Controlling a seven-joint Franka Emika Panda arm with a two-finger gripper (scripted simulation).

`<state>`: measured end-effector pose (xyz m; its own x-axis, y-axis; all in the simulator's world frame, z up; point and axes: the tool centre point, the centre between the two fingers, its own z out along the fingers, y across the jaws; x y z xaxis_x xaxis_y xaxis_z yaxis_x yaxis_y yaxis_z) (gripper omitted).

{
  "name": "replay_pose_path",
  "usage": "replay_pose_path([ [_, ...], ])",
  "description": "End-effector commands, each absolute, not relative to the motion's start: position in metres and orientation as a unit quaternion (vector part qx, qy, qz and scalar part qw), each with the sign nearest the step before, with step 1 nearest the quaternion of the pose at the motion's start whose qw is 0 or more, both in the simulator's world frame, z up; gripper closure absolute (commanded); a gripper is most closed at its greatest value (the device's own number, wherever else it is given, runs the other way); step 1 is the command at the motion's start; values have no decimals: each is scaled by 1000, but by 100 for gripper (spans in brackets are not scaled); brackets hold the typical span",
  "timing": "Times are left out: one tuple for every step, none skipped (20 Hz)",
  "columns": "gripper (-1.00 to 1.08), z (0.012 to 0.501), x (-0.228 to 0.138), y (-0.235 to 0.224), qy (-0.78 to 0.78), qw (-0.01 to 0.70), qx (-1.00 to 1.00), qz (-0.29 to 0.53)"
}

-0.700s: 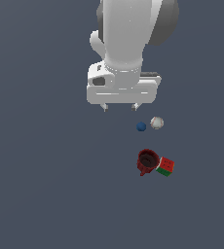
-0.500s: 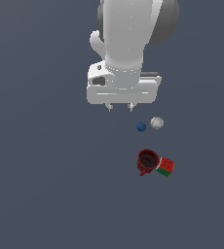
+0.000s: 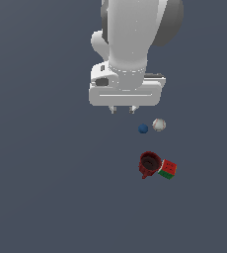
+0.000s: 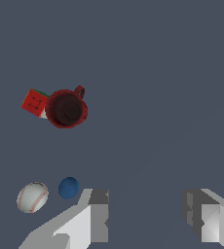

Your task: Pick up a designated object from a clutter of objects.

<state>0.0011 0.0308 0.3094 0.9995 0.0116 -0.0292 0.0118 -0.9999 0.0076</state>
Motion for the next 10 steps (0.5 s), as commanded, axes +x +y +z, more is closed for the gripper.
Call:
replay_pose_path([
  [-20,308,2,32,1,4,1000,-15],
  [-20,308,3,32,-2,4,1000,-15],
  [-20,307,4,33,-6,4,1000,-15],
  [-20,306,5,34,-10,4,1000,-16],
  [-20,305,7,35,-15,4,1000,-16],
  [-20,304,8,36,-20,4,1000,-17],
  [-20,302,10,37,-26,4,1000,-17],
  [-20,301,11,38,-33,4,999,-17],
  [-20,300,13,39,-39,4,999,-18],
  [-20,298,15,41,-47,4,999,-19],
])
